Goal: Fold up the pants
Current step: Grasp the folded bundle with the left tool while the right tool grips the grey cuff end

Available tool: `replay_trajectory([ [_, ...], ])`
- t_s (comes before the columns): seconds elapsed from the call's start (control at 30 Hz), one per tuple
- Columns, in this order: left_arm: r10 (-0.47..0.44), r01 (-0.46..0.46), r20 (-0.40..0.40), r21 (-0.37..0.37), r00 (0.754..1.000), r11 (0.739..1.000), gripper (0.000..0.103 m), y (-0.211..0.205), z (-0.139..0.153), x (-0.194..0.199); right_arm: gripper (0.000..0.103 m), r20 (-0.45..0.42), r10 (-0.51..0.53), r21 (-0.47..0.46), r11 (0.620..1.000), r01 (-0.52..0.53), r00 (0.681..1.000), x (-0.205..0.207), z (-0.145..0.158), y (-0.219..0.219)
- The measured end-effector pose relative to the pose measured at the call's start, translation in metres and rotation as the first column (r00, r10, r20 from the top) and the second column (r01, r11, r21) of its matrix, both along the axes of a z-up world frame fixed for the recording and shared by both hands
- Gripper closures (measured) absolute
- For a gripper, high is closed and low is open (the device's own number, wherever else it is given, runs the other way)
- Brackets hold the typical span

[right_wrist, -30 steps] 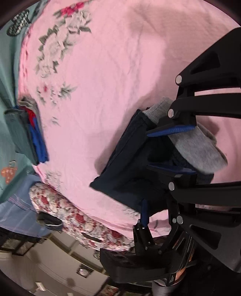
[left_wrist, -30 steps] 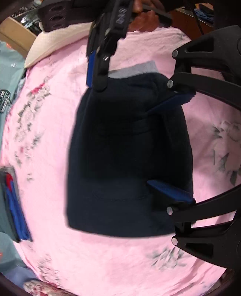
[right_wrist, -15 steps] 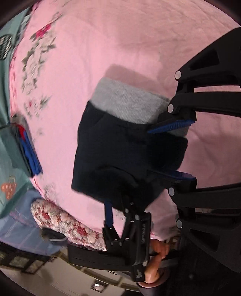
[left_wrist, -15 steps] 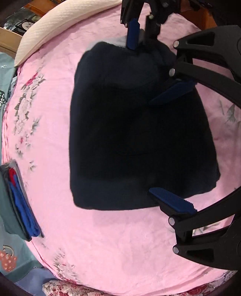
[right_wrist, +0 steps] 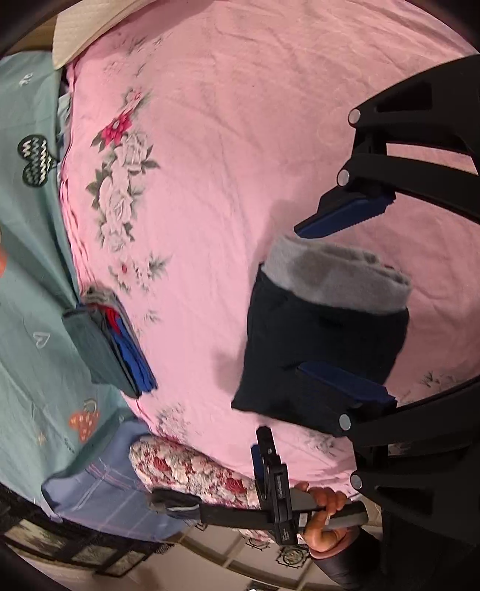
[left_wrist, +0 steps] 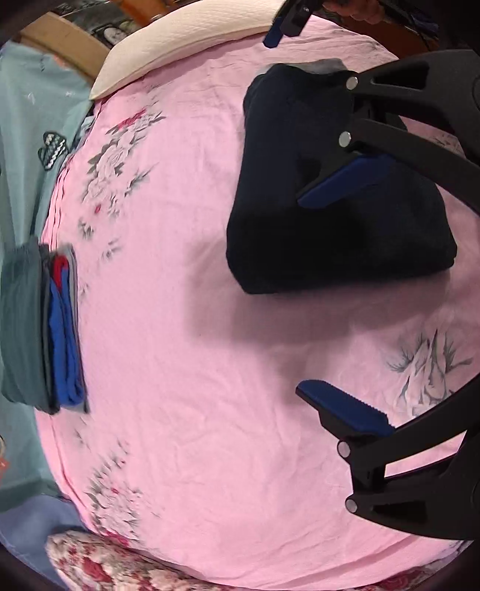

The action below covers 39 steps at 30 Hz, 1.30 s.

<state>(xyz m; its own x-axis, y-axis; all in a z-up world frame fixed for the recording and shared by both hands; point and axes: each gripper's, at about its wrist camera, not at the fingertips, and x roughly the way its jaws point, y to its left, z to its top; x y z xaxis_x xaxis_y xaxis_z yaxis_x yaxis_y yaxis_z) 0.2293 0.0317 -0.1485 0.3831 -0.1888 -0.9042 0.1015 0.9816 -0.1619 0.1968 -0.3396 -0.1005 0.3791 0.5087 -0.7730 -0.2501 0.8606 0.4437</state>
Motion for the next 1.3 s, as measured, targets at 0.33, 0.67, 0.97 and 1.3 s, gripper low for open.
replay_trajectory([
  [0.33,-0.284,0.295,0.104,-0.117,0.953,0.948,0.008,-0.116,0.022,-0.021,0.033,-0.123,0.059,0.099,0.994,-0.047,0.991,0.028,-0.038,-0.012],
  [0.67,-0.311,0.308,0.017,0.087,0.950,0.947,0.007,-0.162,-0.035,-0.018,0.032,-0.150,0.234,0.274,0.943,-0.187,0.961,0.055,-0.063,-0.012],
  [0.97,-0.294,0.291,0.026,0.082,0.956,0.953,0.006,-0.160,-0.036,-0.019,0.026,-0.193,0.408,0.403,0.862,-0.308,0.892,0.091,-0.088,0.008],
  [1.3,-0.280,0.277,0.045,0.071,0.959,0.958,0.004,-0.159,-0.035,-0.020,0.037,-0.202,0.478,0.429,0.828,-0.361,0.855,0.097,-0.081,0.026],
])
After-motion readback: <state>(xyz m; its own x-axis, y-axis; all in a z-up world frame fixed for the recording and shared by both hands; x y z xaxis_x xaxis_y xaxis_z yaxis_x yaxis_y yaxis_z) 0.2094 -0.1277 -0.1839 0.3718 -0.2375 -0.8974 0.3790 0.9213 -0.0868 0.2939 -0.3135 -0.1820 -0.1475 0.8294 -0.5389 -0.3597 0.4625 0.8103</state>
